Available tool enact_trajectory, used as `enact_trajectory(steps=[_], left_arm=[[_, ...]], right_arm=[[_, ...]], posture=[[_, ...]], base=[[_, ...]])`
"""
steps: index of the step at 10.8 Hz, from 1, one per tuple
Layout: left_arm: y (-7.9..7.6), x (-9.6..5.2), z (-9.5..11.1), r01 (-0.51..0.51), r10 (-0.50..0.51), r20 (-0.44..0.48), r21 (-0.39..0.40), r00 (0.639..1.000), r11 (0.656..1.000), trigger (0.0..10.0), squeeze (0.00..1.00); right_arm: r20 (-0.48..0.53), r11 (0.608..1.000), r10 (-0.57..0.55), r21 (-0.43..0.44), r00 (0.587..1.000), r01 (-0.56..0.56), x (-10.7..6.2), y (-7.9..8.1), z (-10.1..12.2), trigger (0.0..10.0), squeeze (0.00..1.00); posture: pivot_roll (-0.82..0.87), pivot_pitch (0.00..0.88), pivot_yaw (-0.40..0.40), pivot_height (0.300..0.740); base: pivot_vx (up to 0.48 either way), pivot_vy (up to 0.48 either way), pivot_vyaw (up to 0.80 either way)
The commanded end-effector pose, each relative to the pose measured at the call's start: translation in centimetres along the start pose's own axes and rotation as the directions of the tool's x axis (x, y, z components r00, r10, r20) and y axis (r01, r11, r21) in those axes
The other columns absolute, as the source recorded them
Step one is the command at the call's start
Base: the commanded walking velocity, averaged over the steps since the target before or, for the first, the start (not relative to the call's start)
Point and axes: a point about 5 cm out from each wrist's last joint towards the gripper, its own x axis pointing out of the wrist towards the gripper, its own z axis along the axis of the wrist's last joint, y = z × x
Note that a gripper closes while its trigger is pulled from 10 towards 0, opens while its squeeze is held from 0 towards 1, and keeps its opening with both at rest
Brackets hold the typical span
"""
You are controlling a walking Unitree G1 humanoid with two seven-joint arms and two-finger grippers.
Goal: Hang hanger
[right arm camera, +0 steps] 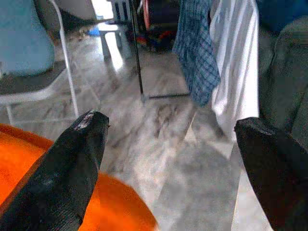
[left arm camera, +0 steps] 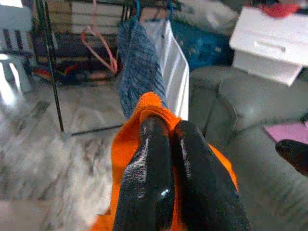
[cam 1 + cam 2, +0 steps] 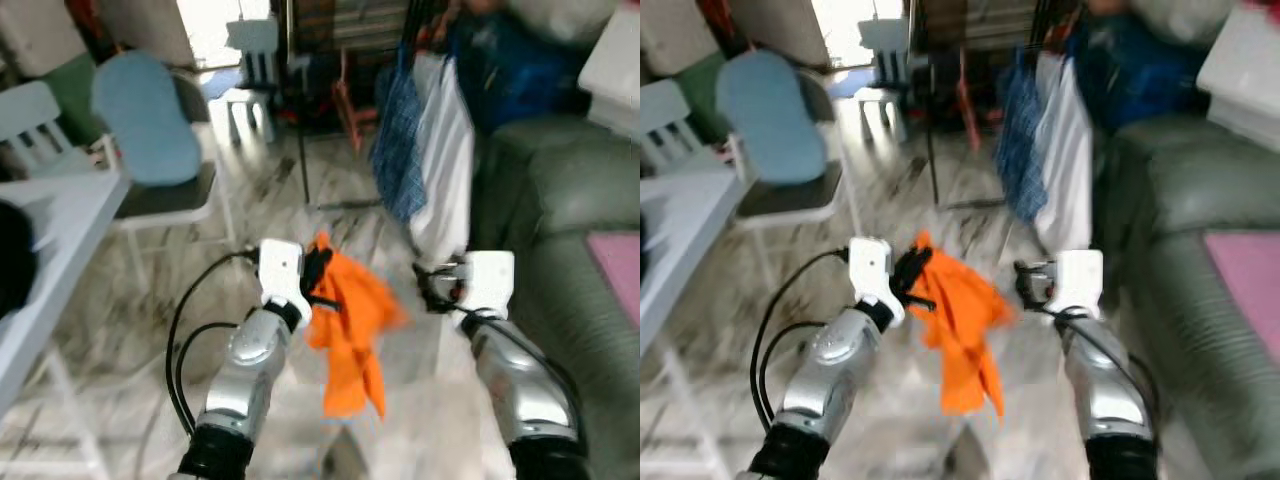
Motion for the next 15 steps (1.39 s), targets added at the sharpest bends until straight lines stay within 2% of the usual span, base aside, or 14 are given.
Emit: enact_trajectory(steps=[1,3,4,5,6,7,8,10,11,12,13,14,15], left_arm=[[0.5,-0.3,-0.1,-0.036,0.036,0.002,-0.025,0.999,0.999,10.0,0.0],[0.7,-0.3,-0.2,-0.042,0.042,0.0,-0.022,0.999,0.999,10.0,0.0],[1.4,-0.8,-0.5,-0.074,0.074,-0.011,-0.009,0.997,0.997,10.0,0.0],[3.5,-2.2,-1.3,-0.146,0.147,-0.033,0.032,0.989,0.989,10.0,0.0],[4.2,-2.8,-1.6,-0.17,0.172,-0.044,0.048,0.984,0.984,10.0,0.0],[5.5,-4.0,-2.1,-0.202,0.207,-0.065,0.076,0.976,0.976,10.0,0.0],[5.8,-4.4,-2.1,-0.21,0.217,-0.069,0.089,0.974,0.974,10.0,0.0],[6.2,-4.4,-1.9,-0.216,0.224,-0.064,0.108,0.972,0.97,10.0,0.0],[6.0,-4.2,-1.7,-0.215,0.219,-0.049,0.082,0.974,0.973,10.0,0.0],[5.6,-4.1,-1.6,-0.2,0.207,-0.048,0.124,0.977,0.972,10.0,0.0],[5.2,-4.2,-1.8,-0.178,0.188,-0.056,0.149,0.981,0.973,10.0,0.0],[5.0,-4.4,-1.7,-0.145,0.156,-0.059,0.158,0.986,0.977,10.0,0.0],[4.8,-4.6,-1.7,-0.096,0.108,-0.066,0.159,0.992,0.983,10.0,0.0]], right_arm=[[-0.001,0.999,0.038,0.011,0.999,-0.038,0.0,1.2,-0.1,10.0,0.0],[-0.015,0.998,0.054,0.016,0.998,-0.054,-0.2,1.4,-0.3,10.0,0.0],[-0.019,0.997,0.076,0.008,0.997,-0.076,-0.4,1.6,-0.4,10.0,0.0],[-0.026,0.996,0.082,-0.02,0.996,-0.082,-0.8,1.6,-0.6,10.0,0.0],[-0.029,0.996,0.079,-0.026,0.996,-0.08,-0.9,1.5,-0.6,10.0,0.0],[-0.042,0.997,0.065,-0.041,0.997,-0.066,-1.3,1.2,-0.9,10.0,0.0],[-0.047,0.998,0.051,-0.043,0.998,-0.053,-1.4,1.0,-1.0,10.0,0.0],[-0.05,0.998,-0.018,-0.066,0.999,0.015,-1.3,0.7,-1.0,10.0,0.0],[-0.031,0.997,-0.021,-0.079,0.999,0.019,-1.4,0.9,-0.9,10.0,0.0],[-0.033,0.998,-0.018,-0.061,0.999,0.016,-1.5,1.0,-1.0,10.0,0.0],[-0.044,0.999,-0.008,-0.044,0.999,0.006,-1.7,1.0,-1.2,10.0,0.0],[-0.06,0.996,-0.026,-0.092,0.998,0.02,-1.8,0.9,-1.3,10.0,0.0],[-0.061,0.995,-0.018,-0.102,0.998,0.012,-1.8,0.9,-1.2,10.0,0.0]], posture=[[-0.19,0.0,0.078,0.74],[-0.2,0.0,0.074,0.74],[-0.2,0.0,0.07,0.74],[-0.19,0.0,0.061,0.74],[-0.19,0.0,0.058,0.74],[-0.18,0.0,0.054,0.74],[-0.18,0.0,0.054,0.74],[-0.18,0.0,0.063,0.74],[-0.18,0.0,0.067,0.74],[-0.18,0.0,0.067,0.74],[-0.18,0.0,0.067,0.74],[-0.17,0.0,0.067,0.74],[-0.17,0.0,0.067,0.74]], base=[[0.0,0.42,0.0],[0.0,0.446,0.0],[0.0,0.45,0.0],[0.0,0.458,0.0],[0.0,0.461,0.0],[0.0,0.458,0.0],[0.0,0.461,0.0],[0.0,0.459,0.0],[0.0,0.33,0.0],[0.0,0.0,0.0],[0.0,0.0,0.0],[0.0,0.0,0.0],[0.0,0.0,0.0]])
